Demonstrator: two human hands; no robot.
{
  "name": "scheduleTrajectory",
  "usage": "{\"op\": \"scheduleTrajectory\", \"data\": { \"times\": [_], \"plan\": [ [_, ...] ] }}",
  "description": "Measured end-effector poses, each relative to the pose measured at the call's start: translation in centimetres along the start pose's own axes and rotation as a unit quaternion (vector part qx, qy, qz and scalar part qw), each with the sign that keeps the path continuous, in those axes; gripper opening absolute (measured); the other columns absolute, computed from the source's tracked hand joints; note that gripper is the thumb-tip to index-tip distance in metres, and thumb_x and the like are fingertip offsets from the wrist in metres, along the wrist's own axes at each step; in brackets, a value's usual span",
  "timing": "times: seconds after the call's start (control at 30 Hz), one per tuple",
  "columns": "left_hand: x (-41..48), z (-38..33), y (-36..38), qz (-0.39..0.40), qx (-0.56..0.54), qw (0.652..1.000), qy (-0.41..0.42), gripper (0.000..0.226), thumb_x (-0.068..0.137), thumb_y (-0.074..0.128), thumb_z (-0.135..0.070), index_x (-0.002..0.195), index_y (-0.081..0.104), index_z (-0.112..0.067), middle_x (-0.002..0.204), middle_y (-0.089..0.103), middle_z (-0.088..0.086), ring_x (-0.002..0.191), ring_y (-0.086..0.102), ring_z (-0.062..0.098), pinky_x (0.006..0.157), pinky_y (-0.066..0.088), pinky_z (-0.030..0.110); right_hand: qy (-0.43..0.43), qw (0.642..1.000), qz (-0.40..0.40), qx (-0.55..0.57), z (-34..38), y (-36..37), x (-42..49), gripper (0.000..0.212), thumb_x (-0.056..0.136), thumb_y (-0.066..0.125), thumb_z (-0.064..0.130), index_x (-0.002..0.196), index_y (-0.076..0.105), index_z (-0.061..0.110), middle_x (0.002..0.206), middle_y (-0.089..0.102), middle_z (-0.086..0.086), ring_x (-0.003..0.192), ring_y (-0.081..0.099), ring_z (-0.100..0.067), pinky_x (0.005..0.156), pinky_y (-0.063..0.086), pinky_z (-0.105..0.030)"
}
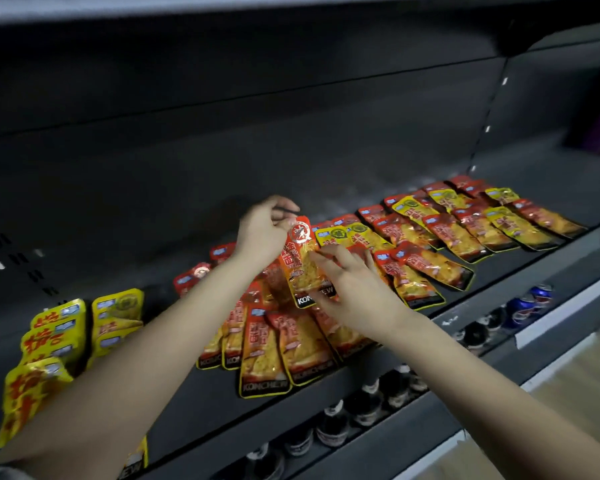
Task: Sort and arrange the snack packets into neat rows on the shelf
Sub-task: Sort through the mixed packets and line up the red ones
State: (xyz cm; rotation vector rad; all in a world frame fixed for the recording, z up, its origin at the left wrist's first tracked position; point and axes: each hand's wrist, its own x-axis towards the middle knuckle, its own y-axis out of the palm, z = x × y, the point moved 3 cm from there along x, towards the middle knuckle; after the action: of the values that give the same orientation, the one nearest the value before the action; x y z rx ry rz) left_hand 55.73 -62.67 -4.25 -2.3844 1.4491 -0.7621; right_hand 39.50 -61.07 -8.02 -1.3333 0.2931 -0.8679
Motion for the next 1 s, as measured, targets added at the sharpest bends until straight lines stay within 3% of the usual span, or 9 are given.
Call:
{"op": "scheduleTrajectory", "data": {
  "times": [0.23, 0.5, 0.63, 0.73, 0.87, 1.0],
  "plan": [
    [-0.4, -2.5, 6.0, 0.028, 0.039, 0.999, 0.024, 0.019, 0.086, 0.063, -0.003, 0.082, 0.064, -0.022, 0.085, 0.065, -0.008, 0.084, 0.061, 0.007, 0.074, 0.046, 0.016, 0.040, 0.998, 0.025, -0.032, -5.2, -1.0, -2.9, 0.069, 0.088, 0.058, 0.036, 0.146, 0.022, 0.029, 0.146, 0.025, 0.000, 0.132, 0.030, -0.028, 0.112, 0.006, -0.058],
    [-1.2, -2.2, 9.1, 0.040, 0.029, 0.999, -0.013, 0.022, 0.086, 0.062, -0.001, 0.076, 0.059, -0.020, 0.085, 0.063, -0.005, 0.087, 0.060, 0.012, 0.079, 0.045, 0.024, 0.061, 0.997, 0.043, -0.031, -7.8, -0.7, -4.7, 0.069, 0.090, 0.056, 0.034, 0.147, 0.020, 0.027, 0.149, 0.021, 0.002, 0.136, 0.024, -0.027, 0.112, 0.006, -0.059],
    [-2.1, -1.7, 10.2, 0.038, 0.048, 0.998, -0.020, 0.018, 0.088, 0.060, -0.004, 0.078, 0.051, -0.015, 0.087, 0.059, 0.001, 0.086, 0.056, 0.016, 0.070, 0.038, 0.024, 0.062, 0.996, 0.057, -0.028, -8.6, -0.6, -5.1, 0.069, 0.091, 0.055, 0.035, 0.148, 0.018, 0.026, 0.148, 0.023, 0.003, 0.136, 0.024, -0.026, 0.112, 0.005, -0.060],
    [-2.6, -1.0, 10.9, 0.032, 0.069, 0.997, -0.018, 0.028, 0.090, 0.059, -0.007, 0.072, 0.041, -0.021, 0.092, 0.062, 0.011, 0.088, 0.058, 0.021, 0.068, 0.041, 0.026, 0.062, 0.995, 0.067, -0.026, -8.9, -0.4, -5.3, 0.068, 0.092, 0.052, 0.038, 0.148, 0.017, 0.025, 0.147, 0.025, 0.004, 0.134, 0.026, -0.026, 0.112, 0.005, -0.060],
    [-3.0, -0.4, 11.5, 0.047, 0.104, 0.993, 0.006, 0.038, 0.090, 0.060, -0.009, 0.068, 0.033, -0.025, 0.089, 0.066, 0.003, 0.084, 0.061, 0.018, 0.069, 0.043, 0.026, 0.058, 0.995, 0.075, -0.020, -9.3, -0.1, -5.5, 0.066, 0.091, 0.051, 0.041, 0.148, 0.021, 0.026, 0.144, 0.030, 0.005, 0.133, 0.028, -0.025, 0.112, 0.006, -0.062],
    [-3.3, 0.1, 11.6, 0.048, 0.179, 0.981, 0.054, 0.042, 0.088, 0.061, -0.011, 0.067, 0.028, -0.028, 0.086, 0.069, 0.002, 0.080, 0.064, 0.022, 0.072, 0.051, 0.036, 0.043, 0.997, 0.067, -0.006, -9.6, 0.1, -5.5, 0.060, 0.091, 0.051, 0.042, 0.145, 0.030, 0.029, 0.143, 0.033, 0.006, 0.132, 0.028, -0.025, 0.112, 0.007, -0.063]
  ]
}}
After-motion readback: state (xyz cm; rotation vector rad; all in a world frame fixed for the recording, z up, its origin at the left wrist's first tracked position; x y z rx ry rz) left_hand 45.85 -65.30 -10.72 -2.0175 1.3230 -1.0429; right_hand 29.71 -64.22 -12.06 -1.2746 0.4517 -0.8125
